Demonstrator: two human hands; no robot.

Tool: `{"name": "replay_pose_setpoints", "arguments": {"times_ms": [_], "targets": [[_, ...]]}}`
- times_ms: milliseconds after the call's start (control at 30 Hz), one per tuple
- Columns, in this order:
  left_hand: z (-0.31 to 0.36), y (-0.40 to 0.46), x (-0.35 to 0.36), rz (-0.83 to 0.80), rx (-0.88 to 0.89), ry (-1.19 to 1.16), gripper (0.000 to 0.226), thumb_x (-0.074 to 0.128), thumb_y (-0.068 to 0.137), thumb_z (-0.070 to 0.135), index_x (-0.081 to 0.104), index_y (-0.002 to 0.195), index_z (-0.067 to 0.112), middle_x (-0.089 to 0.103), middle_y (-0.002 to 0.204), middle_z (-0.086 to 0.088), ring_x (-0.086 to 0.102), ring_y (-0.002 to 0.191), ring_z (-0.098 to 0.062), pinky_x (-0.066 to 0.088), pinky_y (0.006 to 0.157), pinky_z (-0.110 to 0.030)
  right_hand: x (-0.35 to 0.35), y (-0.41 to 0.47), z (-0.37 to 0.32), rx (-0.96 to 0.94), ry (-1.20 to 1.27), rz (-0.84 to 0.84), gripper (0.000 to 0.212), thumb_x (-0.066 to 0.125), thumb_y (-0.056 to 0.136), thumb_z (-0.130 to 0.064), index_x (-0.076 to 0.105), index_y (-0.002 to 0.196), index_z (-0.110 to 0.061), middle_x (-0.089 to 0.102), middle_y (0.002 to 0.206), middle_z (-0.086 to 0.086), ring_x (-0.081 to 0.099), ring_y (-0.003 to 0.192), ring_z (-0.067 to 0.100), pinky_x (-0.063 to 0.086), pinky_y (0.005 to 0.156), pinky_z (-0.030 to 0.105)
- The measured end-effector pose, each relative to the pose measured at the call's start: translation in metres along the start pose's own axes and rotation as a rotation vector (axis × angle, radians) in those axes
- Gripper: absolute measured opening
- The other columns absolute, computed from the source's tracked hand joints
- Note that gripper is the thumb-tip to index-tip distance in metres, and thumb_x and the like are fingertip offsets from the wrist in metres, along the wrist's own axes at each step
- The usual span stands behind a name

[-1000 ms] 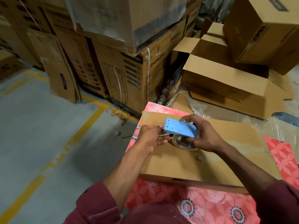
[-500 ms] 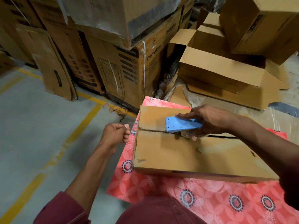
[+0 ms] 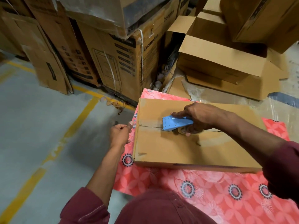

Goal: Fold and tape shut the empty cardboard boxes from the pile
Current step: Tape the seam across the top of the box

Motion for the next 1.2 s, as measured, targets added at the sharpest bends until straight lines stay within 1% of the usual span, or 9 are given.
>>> {"name": "replay_pose_setpoints", "arguments": {"times_ms": [100,333,533,733,833,933,1000,1100,1200], "targets": [[-0.012,0.003,0.006,0.006,-0.019,-0.015,0.029,0.075,0.097,0.029,0.065,0.074,0.015,0.059,0.061,0.005,0.050,0.059,-0.015,0.044,0.050,-0.027,0.003,0.003,-0.001,0.005,0.002,-0.006,0.089,0.077,0.084,-0.050,0.031,0.159,-0.043,0.064,0.108,-0.001,0.058,0.094,0.022,0.055,0.079,0.045],[-0.028,0.004,0.014,0.008,-0.100,-0.102,0.037,0.081,0.090,0.040,0.066,0.072,0.012,0.068,0.066,0.000,0.055,0.052,-0.013,0.050,0.054,-0.032,0.004,0.009,-0.008,0.015,-0.066,-0.007,0.087,0.071,0.087,-0.058,0.025,0.160,-0.045,0.057,0.113,-0.002,0.056,0.105,0.022,0.046,0.072,0.037],[-0.027,0.006,0.018,0.046,-0.076,0.056,0.058,0.074,0.082,0.066,0.051,0.056,0.019,0.048,0.055,-0.003,0.045,0.054,-0.019,0.041,0.059,-0.033,0.000,0.019,-0.026,0.004,-0.107,0.017,0.085,0.063,0.087,-0.071,0.028,0.159,-0.043,0.057,0.118,-0.005,0.058,0.108,0.023,0.040,0.069,0.033],[-0.026,0.004,0.024,0.063,-0.126,0.083,0.054,0.068,0.090,0.061,0.059,0.070,0.012,0.066,0.075,-0.004,0.062,0.068,-0.024,0.051,0.069,-0.034,-0.002,0.019,-0.030,0.007,-0.119,-0.029,0.085,0.064,0.089,-0.068,0.028,0.160,-0.038,0.057,0.125,-0.002,0.056,0.111,0.023,0.037,0.068,0.032],[-0.047,0.005,0.028,-0.060,-0.336,0.075,0.065,0.065,0.082,0.072,0.073,0.106,0.012,0.072,0.110,-0.012,0.074,0.086,-0.030,0.062,0.072,-0.038,-0.002,0.019,-0.032,0.008,-0.140,-0.047,0.090,0.065,0.086,-0.072,0.027,0.161,-0.037,0.056,0.130,-0.001,0.055,0.116,0.026,0.042,0.073,0.035],[-0.053,-0.006,0.022,-0.136,-0.358,0.081,0.053,0.062,0.095,0.064,0.072,0.097,0.011,0.074,0.083,-0.004,0.068,0.068,-0.021,0.051,0.053,-0.028,-0.002,0.020,-0.034,-0.001,-0.154,-0.057,0.097,0.065,0.081,-0.077,0.027,0.160,-0.037,0.055,0.134,0.000,0.052,0.119,0.026,0.043,0.078,0.037],[-0.039,-0.010,0.015,-0.040,-0.162,0.125,0.038,0.063,0.097,0.052,0.072,0.109,0.017,0.075,0.100,-0.002,0.069,0.082,-0.020,0.056,0.065,-0.031,-0.005,0.020,-0.034,-0.008,-0.145,-0.058,0.101,0.065,0.077,-0.081,0.028,0.160,-0.037,0.054,0.136,-0.001,0.051,0.120,0.026,0.046,0.083,0.039],[0.017,-0.033,0.007,0.118,0.348,0.144,0.035,0.056,0.106,0.036,0.063,0.138,0.022,0.062,0.131,0.009,0.057,0.117,-0.008,0.046,0.091,-0.017,-0.009,0.015,-0.036,-0.008,-0.122,-0.053,0.106,0.063,0.071,-0.088,0.030,0.159,-0.039,0.053,0.140,-0.002,0.050,0.123,0.026,0.049,0.090,0.042],[0.058,-0.059,0.038,-0.086,0.862,0.536,0.060,0.045,0.104,0.053,0.051,0.153,0.017,0.048,0.158,0.001,0.039,0.148,-0.015,0.030,0.121,-0.032,-0.018,0.010,-0.040,-0.023,-0.109,-0.026,0.104,0.059,0.071,-0.091,0.032,0.157,-0.041,0.052,0.142,-0.002,0.050,0.125,0.027,0.050,0.094,0.044]]}}
Point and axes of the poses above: each hand's wrist, its own y-axis towards the middle knuckle, its own x-axis out of the palm, z = x × y, the point moved 7 cm from there along y, towards the middle knuckle
